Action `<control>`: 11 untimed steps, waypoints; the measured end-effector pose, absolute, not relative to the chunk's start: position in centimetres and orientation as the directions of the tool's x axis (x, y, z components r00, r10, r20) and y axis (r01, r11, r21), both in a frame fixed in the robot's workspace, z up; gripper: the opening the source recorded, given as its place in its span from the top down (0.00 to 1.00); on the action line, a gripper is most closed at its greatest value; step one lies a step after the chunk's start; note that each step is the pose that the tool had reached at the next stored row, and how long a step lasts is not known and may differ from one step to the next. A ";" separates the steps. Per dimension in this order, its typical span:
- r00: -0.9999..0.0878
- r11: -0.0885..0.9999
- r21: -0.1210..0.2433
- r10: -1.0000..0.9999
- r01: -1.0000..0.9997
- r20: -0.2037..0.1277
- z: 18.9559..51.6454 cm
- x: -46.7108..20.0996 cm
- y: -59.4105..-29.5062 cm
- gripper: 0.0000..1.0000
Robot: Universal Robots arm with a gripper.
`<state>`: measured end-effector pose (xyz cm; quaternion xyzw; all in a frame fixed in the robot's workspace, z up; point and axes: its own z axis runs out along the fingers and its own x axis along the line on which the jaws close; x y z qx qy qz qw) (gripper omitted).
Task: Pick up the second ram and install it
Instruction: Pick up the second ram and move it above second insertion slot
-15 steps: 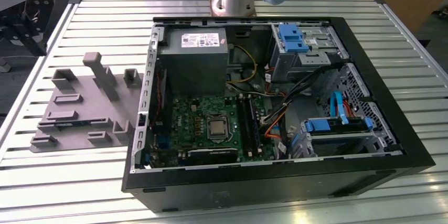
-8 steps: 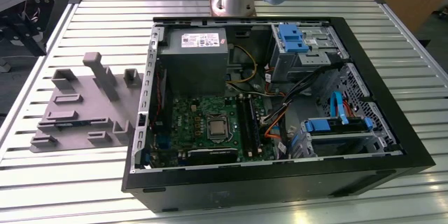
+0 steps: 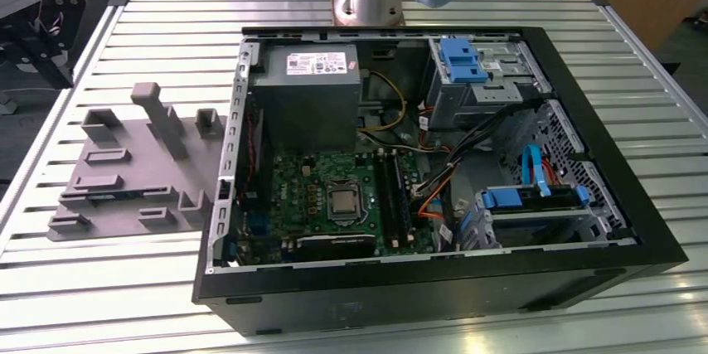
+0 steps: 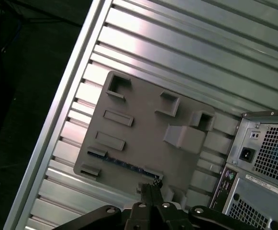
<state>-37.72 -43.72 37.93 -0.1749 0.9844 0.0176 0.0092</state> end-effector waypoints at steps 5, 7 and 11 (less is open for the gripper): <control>-0.906 0.906 0.031 -0.422 -0.422 -0.024 37.9 -37.7 -43.7 0.89; -0.892 0.892 0.031 -0.451 -0.452 -0.024 37.9 -37.7 -43.7 0.89; -0.885 0.884 0.031 -0.466 -0.466 -0.024 37.9 -37.7 -43.7 0.89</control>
